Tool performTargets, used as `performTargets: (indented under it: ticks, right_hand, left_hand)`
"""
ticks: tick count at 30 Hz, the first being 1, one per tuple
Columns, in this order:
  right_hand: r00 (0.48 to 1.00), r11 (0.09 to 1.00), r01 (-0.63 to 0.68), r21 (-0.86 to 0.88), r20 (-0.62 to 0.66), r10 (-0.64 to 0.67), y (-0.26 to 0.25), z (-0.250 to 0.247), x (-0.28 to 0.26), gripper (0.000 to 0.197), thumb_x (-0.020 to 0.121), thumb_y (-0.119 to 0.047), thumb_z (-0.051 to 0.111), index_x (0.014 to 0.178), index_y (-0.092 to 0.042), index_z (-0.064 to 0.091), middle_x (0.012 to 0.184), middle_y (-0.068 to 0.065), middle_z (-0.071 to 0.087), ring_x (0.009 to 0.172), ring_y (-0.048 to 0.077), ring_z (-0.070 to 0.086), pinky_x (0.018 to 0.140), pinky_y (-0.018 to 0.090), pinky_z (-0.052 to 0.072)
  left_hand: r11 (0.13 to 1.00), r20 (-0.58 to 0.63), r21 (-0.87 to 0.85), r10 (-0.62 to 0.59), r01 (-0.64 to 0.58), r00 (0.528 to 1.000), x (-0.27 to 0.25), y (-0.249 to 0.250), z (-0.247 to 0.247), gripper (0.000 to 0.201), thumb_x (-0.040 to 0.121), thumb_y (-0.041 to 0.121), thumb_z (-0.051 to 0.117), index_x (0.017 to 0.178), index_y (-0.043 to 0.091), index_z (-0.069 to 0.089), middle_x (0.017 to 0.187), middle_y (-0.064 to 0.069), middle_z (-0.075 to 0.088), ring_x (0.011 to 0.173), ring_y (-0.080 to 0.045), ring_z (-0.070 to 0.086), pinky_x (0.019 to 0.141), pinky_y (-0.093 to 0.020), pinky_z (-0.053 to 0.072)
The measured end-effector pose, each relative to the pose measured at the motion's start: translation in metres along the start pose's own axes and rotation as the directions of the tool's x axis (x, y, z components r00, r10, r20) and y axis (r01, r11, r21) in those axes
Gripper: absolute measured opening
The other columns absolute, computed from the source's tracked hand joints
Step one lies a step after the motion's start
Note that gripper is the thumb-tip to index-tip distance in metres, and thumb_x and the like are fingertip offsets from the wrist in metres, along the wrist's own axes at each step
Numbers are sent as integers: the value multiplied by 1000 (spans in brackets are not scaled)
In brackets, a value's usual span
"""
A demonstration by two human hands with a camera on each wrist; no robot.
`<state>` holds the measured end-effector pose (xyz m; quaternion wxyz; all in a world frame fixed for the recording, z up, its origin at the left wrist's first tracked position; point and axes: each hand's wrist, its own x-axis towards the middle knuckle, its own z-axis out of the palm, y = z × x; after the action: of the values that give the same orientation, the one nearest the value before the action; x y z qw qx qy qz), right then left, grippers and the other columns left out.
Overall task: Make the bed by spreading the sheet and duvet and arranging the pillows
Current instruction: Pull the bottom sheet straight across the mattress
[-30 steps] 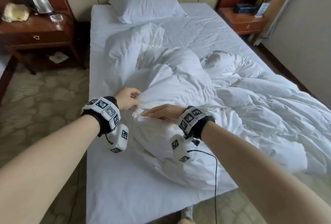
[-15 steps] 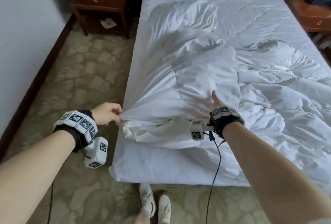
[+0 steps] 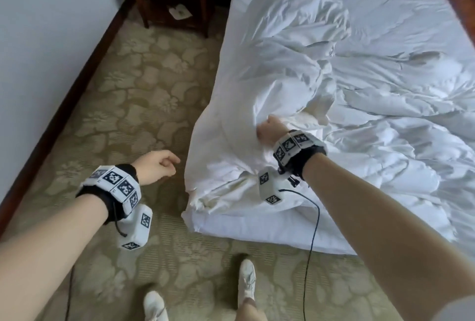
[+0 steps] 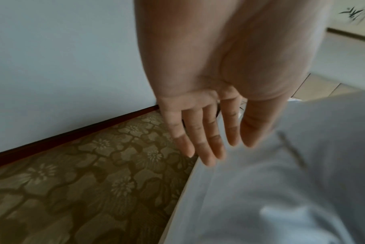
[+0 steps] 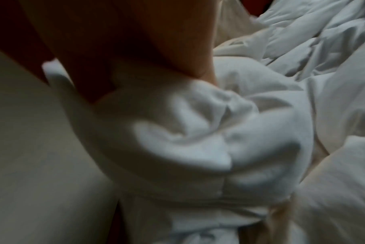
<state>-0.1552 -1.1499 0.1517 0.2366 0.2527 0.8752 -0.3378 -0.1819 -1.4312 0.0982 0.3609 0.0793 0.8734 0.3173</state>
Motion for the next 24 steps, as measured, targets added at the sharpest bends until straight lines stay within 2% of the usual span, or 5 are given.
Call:
performTargets:
  ticks: [7,12,15,17,24]
  right_hand:
    - [958,990,-44,133,287,4,-71,130,-29,87,69,-57,67,135,-5,44,132,12,54,123,29,50,106,44,38]
    - [734,927,-306,216,674,85,-107,170,-41,99,58,-57,79,132,-1,44,125,13,58,103,33,66,85,56,52]
    - [910,943,-223,247,399,110,-132,147,-30,52,84,-47,62,104,1,59,96,12,62,83,29,64,61,37,59]
    - [988,967,-151,206,75,138,-136,114,-10,44,90,-44,54,89,-2,65,88,13,66,81,29,63,77,42,58]
    - [895,957,-284,55,-343,285,-112,6,70,49,95,-38,45,121,3,57,100,17,55,109,33,56,94,36,42]
  left_hand:
    - [998,-75,8,70,-70,995,-16,-48,-76,21,93,20,53,112,15,60,98,-11,70,94,-28,65,77,-33,47]
    - [998,-49,5,61,-60,997,-25,-91,-133,20,94,20,51,110,11,60,98,-8,68,86,-22,64,70,-24,44]
    - [998,-90,-19,54,-56,995,-17,-102,-163,21,94,19,52,109,7,62,96,-10,68,82,-23,63,66,-21,42]
    - [997,-95,-27,68,-71,993,-5,-98,-178,21,94,17,52,109,6,61,97,-12,67,81,-23,62,65,-21,43]
    - [977,-73,-6,213,-214,974,76,-23,-232,21,94,15,50,110,6,61,94,-9,65,73,-15,60,57,-13,45]
